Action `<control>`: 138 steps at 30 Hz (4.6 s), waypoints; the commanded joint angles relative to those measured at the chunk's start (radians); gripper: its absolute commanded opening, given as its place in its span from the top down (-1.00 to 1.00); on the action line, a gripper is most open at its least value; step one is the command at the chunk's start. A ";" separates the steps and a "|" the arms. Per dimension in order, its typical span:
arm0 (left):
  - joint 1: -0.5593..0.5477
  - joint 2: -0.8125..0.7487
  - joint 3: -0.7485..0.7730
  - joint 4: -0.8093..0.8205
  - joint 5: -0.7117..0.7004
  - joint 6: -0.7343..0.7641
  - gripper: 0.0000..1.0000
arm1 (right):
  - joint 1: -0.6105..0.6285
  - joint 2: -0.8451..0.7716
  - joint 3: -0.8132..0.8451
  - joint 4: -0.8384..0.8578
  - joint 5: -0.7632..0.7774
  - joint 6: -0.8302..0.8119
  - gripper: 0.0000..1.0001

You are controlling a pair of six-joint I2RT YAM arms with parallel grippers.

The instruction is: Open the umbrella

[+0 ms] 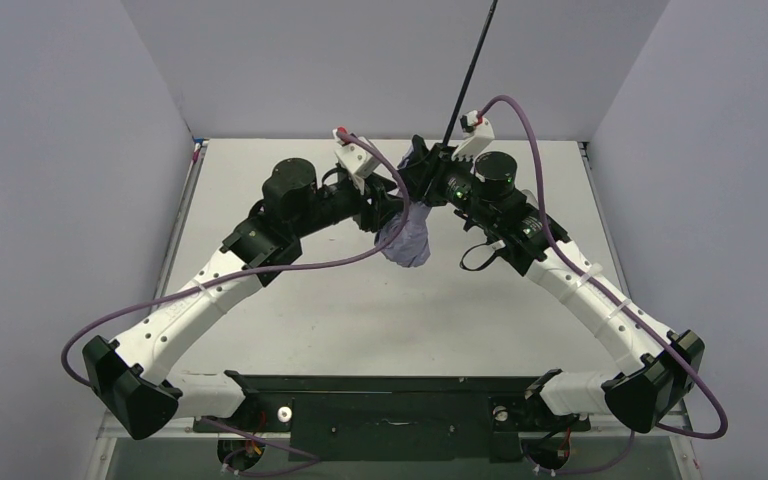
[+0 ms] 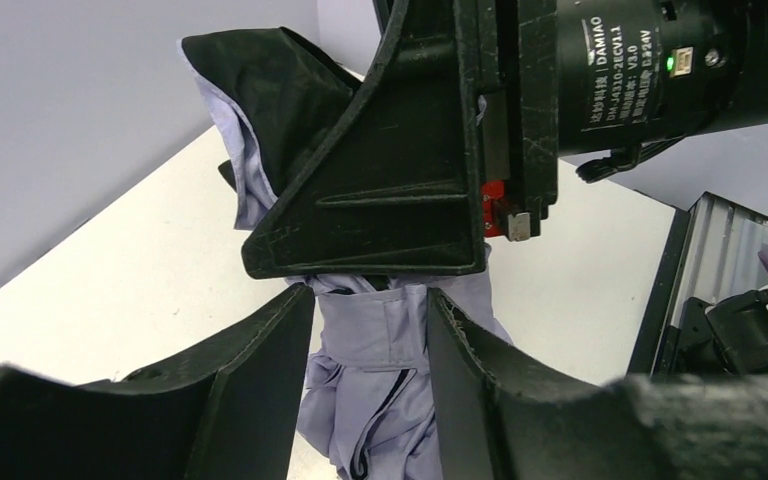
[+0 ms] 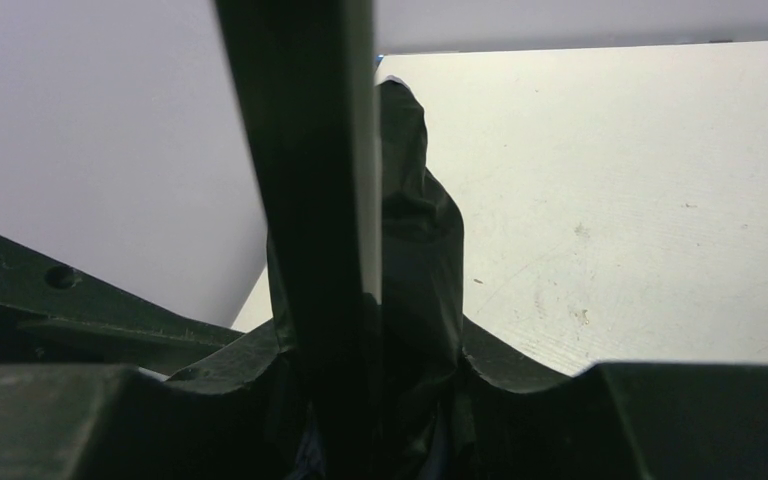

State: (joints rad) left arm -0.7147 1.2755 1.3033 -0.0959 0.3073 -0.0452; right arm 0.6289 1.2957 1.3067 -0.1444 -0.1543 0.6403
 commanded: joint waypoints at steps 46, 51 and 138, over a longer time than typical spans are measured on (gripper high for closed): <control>0.473 -0.072 -0.104 -0.004 0.210 -0.177 -0.59 | -0.011 -0.066 0.061 0.094 -0.034 -0.381 1.00; 0.474 -0.095 -0.090 -0.002 0.280 -0.092 -0.82 | 0.045 -0.053 0.039 -0.069 0.147 -0.792 1.00; -0.016 -0.114 0.025 -0.547 -0.063 1.741 1.00 | 0.053 0.135 0.259 -0.491 -0.313 -0.765 -0.27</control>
State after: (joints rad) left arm -0.7185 1.1847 1.3022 -0.7368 0.1829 1.6608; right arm 0.6216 1.4502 1.4746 -0.6640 -0.6678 0.0040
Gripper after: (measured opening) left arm 0.060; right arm 0.636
